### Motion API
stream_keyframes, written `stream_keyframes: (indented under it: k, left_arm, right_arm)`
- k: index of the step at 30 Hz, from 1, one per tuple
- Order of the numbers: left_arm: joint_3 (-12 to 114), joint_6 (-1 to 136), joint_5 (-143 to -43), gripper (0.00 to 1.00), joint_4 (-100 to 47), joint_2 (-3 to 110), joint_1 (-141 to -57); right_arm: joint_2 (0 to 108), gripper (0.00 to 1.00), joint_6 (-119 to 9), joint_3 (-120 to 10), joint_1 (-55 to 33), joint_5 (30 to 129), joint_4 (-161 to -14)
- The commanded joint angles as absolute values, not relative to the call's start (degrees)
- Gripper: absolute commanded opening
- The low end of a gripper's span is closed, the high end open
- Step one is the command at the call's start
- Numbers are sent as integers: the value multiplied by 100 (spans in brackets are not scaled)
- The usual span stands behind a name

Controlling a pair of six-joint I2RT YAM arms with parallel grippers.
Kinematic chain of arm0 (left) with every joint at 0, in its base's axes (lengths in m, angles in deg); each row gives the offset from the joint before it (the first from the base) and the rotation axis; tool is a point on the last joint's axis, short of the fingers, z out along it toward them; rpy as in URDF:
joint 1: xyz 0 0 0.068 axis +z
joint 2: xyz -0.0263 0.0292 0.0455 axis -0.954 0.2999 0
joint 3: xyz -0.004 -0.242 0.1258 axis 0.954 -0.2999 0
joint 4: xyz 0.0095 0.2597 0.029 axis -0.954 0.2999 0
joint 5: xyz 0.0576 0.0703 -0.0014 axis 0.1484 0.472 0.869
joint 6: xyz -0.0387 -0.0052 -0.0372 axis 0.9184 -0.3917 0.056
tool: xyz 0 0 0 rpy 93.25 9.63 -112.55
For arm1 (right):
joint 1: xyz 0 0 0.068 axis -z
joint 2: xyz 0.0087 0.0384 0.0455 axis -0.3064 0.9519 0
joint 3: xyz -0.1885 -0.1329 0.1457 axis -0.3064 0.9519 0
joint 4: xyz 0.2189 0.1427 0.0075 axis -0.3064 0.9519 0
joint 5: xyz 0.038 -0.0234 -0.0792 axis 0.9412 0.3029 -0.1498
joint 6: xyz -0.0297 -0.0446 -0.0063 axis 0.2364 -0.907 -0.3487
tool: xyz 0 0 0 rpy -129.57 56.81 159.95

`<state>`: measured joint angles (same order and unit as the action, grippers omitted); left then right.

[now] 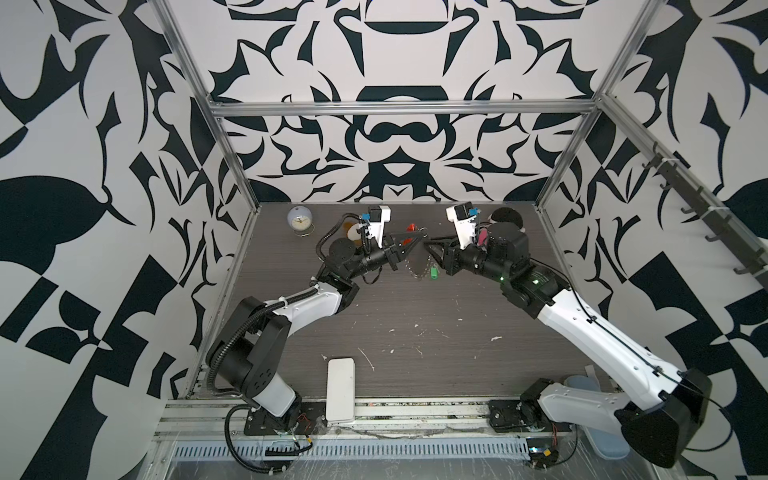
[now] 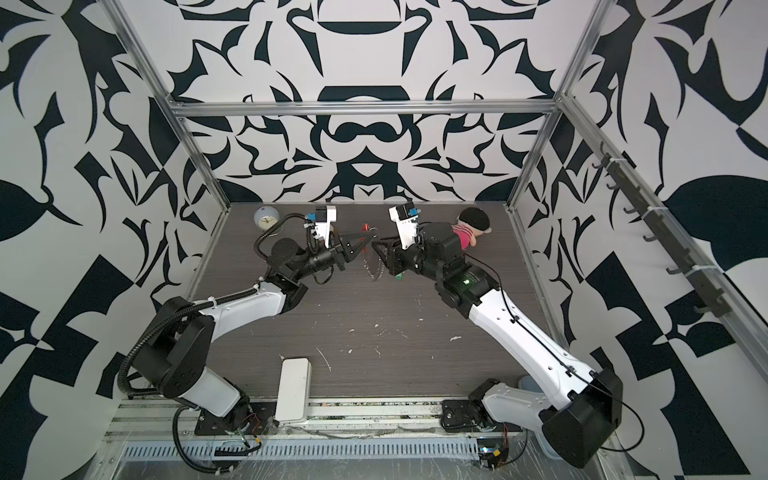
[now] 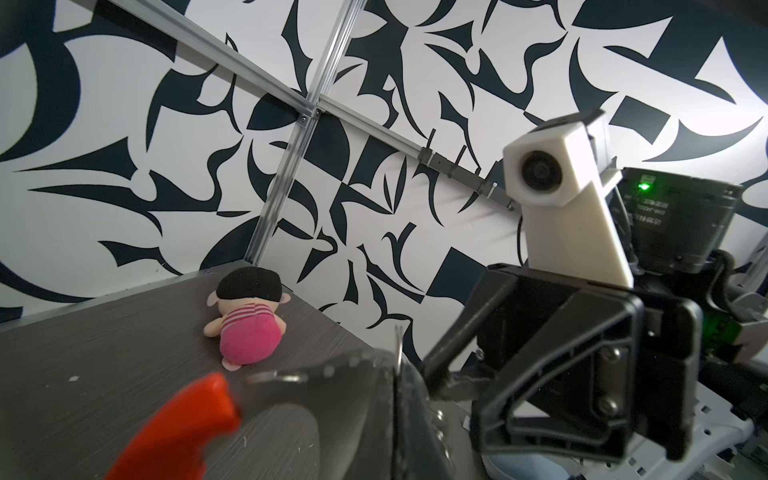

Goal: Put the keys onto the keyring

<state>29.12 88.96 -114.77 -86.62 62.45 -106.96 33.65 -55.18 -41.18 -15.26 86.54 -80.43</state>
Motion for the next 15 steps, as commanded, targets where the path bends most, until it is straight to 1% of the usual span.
stream_keyframes:
  k: [1,5,12,15]
  left_arm:
    - [3117,8839,-11296,0,-8738,6057,-10709]
    - [3146,8919,-11289,0,-8812,6129,-10709]
    - [3193,9088,-11269,0,-8989,6259,-10718]
    - [3180,9089,-11275,0,-9019,6268,-10718]
  right_arm:
    - [3200,26,-5538,-3982,-1545,8879,-8496]
    - [3227,26,-5506,-3992,-1546,8998,-8562]
    - [3346,23,-5442,-4025,-1547,9166,-8656]
    - [3218,22,-5418,-4042,-1547,9157,-8581]
